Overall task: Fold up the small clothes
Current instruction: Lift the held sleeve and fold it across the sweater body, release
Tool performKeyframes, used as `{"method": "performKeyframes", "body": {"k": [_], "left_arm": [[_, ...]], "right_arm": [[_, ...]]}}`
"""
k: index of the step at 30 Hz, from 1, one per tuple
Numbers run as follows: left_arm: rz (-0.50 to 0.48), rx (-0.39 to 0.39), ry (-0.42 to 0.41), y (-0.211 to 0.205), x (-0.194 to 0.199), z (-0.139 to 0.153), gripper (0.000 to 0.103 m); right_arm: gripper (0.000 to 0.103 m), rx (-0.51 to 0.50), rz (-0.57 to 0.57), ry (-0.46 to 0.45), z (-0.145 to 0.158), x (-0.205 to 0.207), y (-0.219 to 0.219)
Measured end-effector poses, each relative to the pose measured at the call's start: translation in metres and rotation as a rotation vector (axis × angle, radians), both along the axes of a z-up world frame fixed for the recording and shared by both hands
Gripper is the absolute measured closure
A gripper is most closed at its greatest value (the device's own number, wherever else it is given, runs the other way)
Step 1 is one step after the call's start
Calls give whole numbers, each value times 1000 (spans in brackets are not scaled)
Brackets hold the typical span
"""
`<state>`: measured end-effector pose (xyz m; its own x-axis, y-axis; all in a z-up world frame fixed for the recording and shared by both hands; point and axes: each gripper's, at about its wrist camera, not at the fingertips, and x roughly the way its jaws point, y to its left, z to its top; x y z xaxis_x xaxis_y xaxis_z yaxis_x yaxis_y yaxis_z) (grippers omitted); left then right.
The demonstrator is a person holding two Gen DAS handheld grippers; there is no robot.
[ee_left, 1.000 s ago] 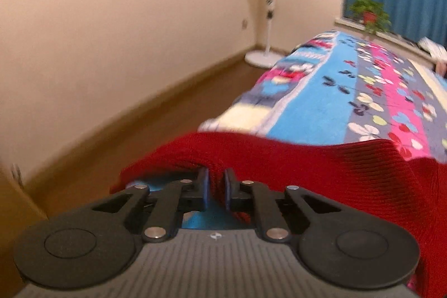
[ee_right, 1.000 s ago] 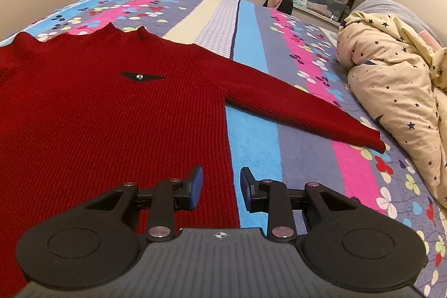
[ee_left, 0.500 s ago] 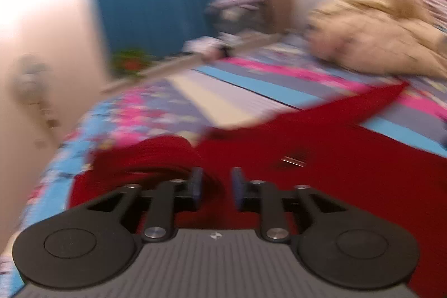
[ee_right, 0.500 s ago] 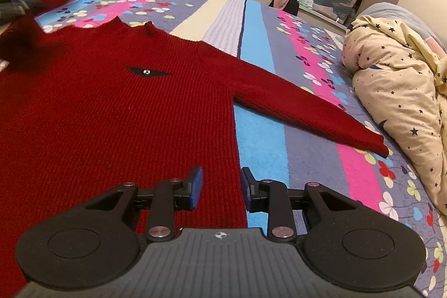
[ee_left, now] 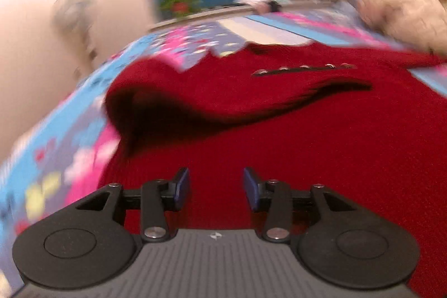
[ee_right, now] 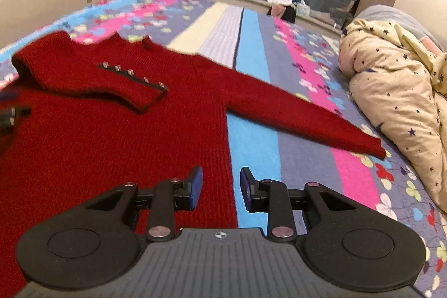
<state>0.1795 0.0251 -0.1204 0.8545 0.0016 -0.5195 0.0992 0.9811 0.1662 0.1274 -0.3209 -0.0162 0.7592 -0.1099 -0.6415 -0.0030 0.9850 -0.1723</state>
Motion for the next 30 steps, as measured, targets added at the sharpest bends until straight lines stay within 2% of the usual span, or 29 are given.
{"method": "performKeyframes", "body": {"k": [2, 5, 7, 8, 9, 10, 12, 18, 20, 23, 24, 25, 27, 28, 30], "left_arm": [[30, 6, -49, 1, -10, 0, 51], [43, 54, -88, -6, -19, -2, 50], [41, 55, -94, -8, -19, -3, 50], [40, 45, -91, -8, -22, -1, 50], [42, 30, -88, -6, -24, -2, 50], [45, 16, -84, -4, -24, -3, 50], [45, 15, -77, -6, -23, -6, 50], [44, 17, -76, -11, -20, -11, 50], [43, 5, -69, -8, -17, -11, 49], [44, 0, -65, -7, -16, -12, 49], [45, 1, -64, -8, -16, -12, 49], [45, 4, -64, -8, -16, -12, 49], [47, 11, -64, -9, -16, -13, 49], [47, 13, -63, -10, -15, -13, 49], [48, 18, -61, -11, -15, -13, 49]], "right_arm": [[84, 50, 3, -28, 4, 5, 1], [85, 152, 5, -46, 7, 21, 4], [85, 247, 8, -45, 7, 37, 6], [83, 298, 7, -40, 5, 47, 7], [77, 346, 3, -34, 2, 57, 7], [65, 391, -8, -23, -3, 69, 9], [56, 456, -28, 10, -15, 90, 11], [55, 603, -139, 90, -60, 148, 22], [55, 662, -185, 87, -73, 161, 22], [52, 645, -182, 61, -76, 176, 31], [58, 622, -174, 52, -74, 181, 36], [78, 596, -170, 39, -73, 185, 39], [88, 567, -170, 31, -72, 193, 42], [97, 554, -175, 33, -71, 196, 43], [99, 524, -173, 31, -70, 201, 44]]}}
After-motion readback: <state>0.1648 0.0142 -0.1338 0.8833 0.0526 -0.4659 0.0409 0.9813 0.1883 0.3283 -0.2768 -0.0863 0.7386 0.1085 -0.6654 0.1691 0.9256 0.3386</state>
